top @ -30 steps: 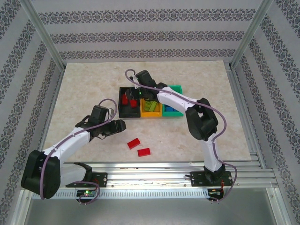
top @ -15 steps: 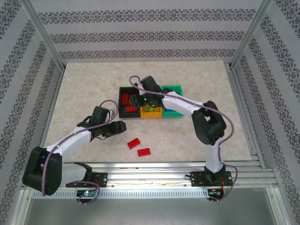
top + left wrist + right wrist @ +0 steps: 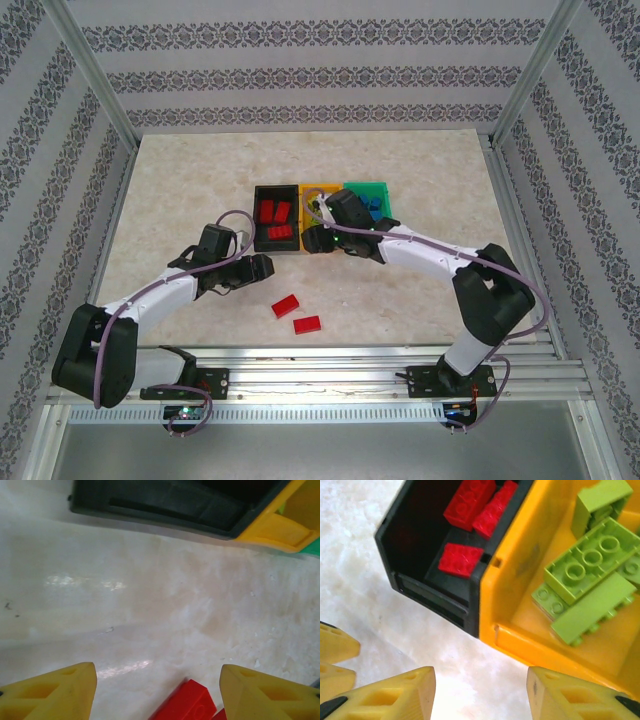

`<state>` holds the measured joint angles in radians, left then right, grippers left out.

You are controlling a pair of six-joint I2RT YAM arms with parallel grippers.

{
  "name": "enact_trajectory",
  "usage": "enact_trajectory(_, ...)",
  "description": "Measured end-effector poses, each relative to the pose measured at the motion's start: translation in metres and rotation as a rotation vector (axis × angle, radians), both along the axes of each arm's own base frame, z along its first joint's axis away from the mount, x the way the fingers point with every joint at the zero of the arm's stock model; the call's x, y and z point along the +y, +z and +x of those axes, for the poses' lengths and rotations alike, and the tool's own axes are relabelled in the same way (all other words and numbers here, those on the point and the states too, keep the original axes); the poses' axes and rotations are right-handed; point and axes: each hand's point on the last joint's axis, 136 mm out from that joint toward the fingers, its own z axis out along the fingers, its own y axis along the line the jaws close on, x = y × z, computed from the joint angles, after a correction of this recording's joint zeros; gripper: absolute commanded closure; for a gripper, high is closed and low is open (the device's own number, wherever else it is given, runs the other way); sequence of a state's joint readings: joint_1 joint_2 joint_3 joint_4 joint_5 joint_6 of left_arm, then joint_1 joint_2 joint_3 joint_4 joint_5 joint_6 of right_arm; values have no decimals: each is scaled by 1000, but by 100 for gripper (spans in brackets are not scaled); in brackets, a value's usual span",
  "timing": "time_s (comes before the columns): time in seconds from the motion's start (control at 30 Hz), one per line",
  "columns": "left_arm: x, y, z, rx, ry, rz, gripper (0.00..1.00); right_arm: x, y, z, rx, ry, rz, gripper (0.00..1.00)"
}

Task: Sort the legos into containers by color
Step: Pick up the lego from the middle-left of the table.

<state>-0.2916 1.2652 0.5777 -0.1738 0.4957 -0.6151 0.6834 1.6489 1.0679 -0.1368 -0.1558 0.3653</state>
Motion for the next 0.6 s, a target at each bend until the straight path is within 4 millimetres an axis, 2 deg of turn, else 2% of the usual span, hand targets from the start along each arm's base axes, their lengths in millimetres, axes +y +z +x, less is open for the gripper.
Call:
enact_trajectory(0.37,-10,1,-8,9,-101,0,34,-20,5,-7,-49,-46,-20,47)
enact_trajectory(0.6,-32,7,-21,16,-240,38,34,-45,-5,-13,-50,-92,-57,47)
